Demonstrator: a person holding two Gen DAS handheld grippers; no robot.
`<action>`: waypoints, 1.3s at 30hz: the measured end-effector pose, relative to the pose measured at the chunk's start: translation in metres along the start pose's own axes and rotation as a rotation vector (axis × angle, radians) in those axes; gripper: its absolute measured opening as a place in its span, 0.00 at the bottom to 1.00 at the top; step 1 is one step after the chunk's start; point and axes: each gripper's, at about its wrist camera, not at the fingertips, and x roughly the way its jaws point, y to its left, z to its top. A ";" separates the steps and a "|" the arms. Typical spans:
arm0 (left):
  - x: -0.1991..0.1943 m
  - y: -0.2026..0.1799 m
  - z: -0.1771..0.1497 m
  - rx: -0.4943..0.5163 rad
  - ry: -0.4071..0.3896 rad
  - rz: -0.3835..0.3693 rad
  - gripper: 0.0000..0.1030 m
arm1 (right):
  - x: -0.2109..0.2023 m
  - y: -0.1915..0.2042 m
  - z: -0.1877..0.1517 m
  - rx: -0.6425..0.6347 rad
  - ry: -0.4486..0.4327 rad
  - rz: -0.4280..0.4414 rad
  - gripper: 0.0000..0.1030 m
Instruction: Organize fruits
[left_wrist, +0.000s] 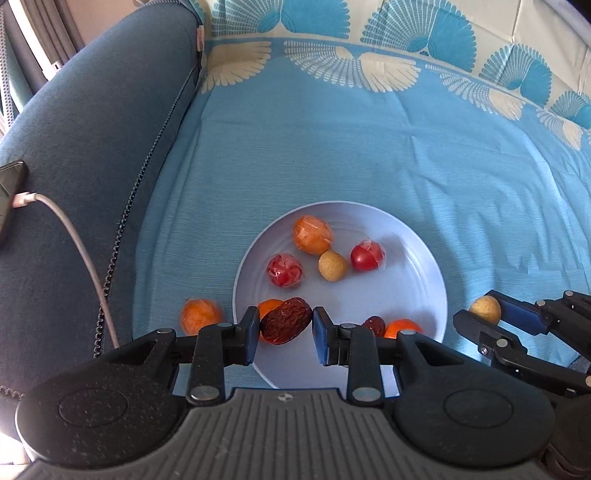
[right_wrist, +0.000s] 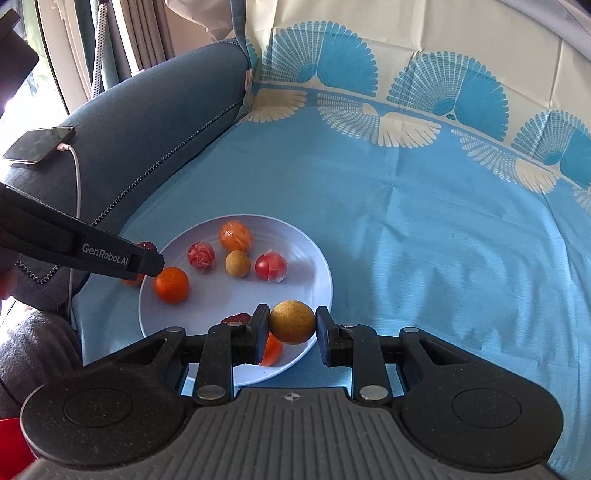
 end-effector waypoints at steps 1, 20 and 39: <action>0.004 0.000 0.001 0.000 0.005 0.001 0.33 | 0.005 -0.001 0.001 0.000 0.006 0.001 0.27; 0.028 -0.001 0.010 -0.009 -0.017 0.024 1.00 | 0.042 -0.005 0.008 -0.028 0.052 0.009 0.79; -0.086 0.003 -0.070 0.015 -0.051 0.086 1.00 | -0.106 0.025 -0.027 -0.012 -0.065 -0.089 0.99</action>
